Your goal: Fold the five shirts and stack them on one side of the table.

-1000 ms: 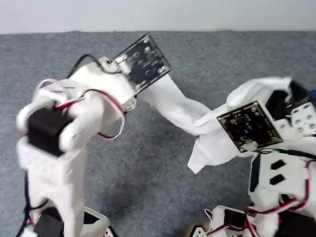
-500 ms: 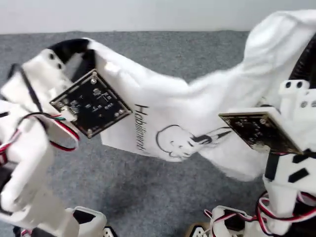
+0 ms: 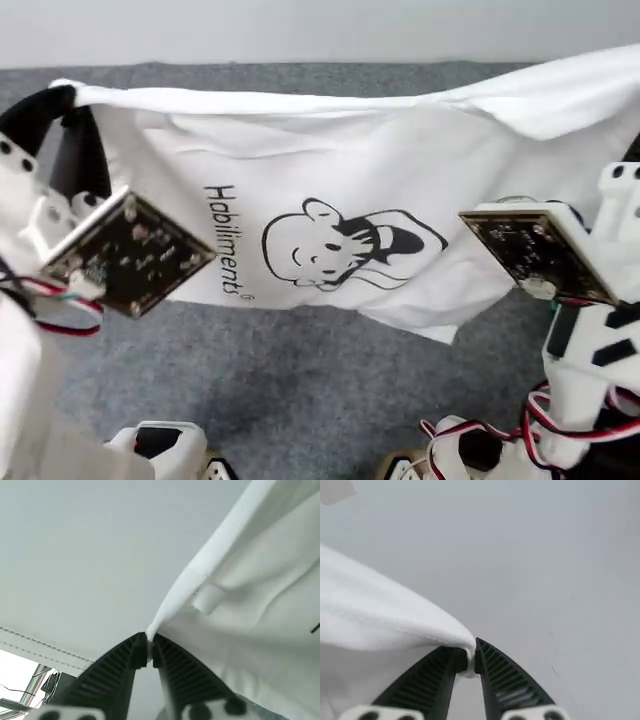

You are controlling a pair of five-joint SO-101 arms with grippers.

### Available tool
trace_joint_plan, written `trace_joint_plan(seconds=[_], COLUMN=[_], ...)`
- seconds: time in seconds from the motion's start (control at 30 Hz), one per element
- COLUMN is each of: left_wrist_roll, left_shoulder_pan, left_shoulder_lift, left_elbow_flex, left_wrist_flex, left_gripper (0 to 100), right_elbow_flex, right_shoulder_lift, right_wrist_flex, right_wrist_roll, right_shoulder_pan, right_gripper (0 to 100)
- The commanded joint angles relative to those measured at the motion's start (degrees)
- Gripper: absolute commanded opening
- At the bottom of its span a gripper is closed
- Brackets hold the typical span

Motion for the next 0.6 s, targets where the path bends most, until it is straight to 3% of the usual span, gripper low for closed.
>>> trace_joint_plan(seconds=[0.0, 0.33, 0.57], left_wrist_roll=[-0.4, -4.9, -5.0], left_shoulder_pan=[-0.5, -0.4, -0.7], left_shoulder_lift=[-2.5, -18.9, -28.7], left_elbow_flex=[2.1, 17.6, 21.8], left_wrist_flex=[1.2, 1.2, 1.2], left_gripper=[1, 1, 1], right_elbow_flex=[-2.3, -2.1, -2.1], right_shoulder_lift=[-1.4, -8.9, -15.4], right_wrist_flex=[-0.7, -0.3, 5.8], right_wrist_roll=[0.5, 0.7, 3.3], right_shoulder_pan=[1.2, 1.3, 1.3], right_gripper=[0.9, 0.9, 0.9])
